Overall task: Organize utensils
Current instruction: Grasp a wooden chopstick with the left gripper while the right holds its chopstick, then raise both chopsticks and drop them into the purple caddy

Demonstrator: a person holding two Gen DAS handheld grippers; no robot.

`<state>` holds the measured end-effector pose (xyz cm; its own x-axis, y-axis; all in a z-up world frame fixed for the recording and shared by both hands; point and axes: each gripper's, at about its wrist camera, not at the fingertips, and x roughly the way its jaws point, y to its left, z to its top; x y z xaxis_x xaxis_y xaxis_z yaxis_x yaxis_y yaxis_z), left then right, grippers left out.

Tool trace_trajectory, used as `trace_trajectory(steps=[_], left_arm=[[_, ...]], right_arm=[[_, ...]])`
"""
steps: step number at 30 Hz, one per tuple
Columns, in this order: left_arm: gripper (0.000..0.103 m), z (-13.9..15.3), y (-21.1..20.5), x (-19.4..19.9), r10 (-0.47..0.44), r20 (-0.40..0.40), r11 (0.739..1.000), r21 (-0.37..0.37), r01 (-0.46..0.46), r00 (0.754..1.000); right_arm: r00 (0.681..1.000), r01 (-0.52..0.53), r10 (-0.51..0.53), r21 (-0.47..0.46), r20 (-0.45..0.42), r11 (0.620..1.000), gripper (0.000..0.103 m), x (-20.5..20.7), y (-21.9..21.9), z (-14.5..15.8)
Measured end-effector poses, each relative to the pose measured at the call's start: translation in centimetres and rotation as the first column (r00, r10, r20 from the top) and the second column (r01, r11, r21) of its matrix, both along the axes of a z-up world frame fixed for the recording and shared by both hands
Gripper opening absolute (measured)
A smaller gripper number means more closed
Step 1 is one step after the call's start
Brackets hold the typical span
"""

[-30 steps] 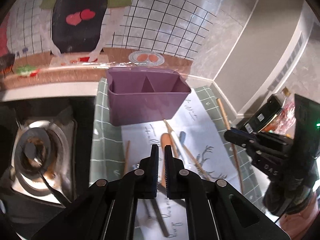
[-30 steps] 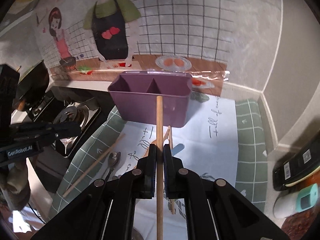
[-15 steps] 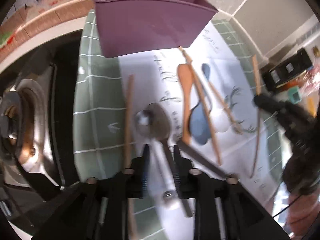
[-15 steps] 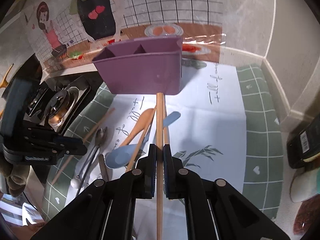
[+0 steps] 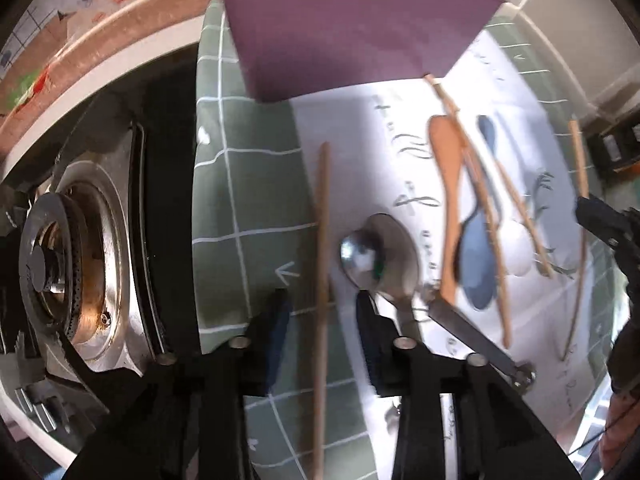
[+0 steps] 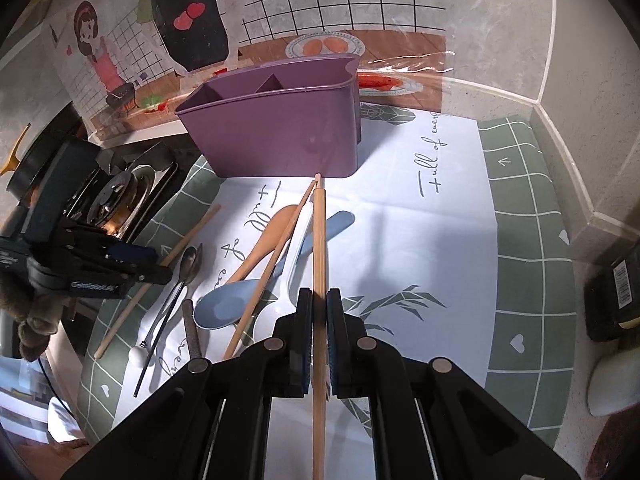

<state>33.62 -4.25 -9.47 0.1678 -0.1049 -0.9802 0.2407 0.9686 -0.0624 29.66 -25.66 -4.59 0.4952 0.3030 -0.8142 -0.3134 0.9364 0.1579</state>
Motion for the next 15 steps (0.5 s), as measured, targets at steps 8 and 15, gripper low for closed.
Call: trace_trajectory(steps=[8,15], left_arm=[[0.006,-0.4,-1.8,-0.9,-0.063,0.075,0.995,0.080,0.057,0.995],[0.006,4.3,0.7,-5.0,0.117,0.272,0.980,-0.188,-0.067,0.955]], right_arm=[[1.000,-0.002,0.002,-0.003,0.008,1.000,0.006,-0.4,0.5,0.6],[0.997,0.030,-0.030,0.002,0.068,1.000,0.006,-2.1,0.9,2.8]])
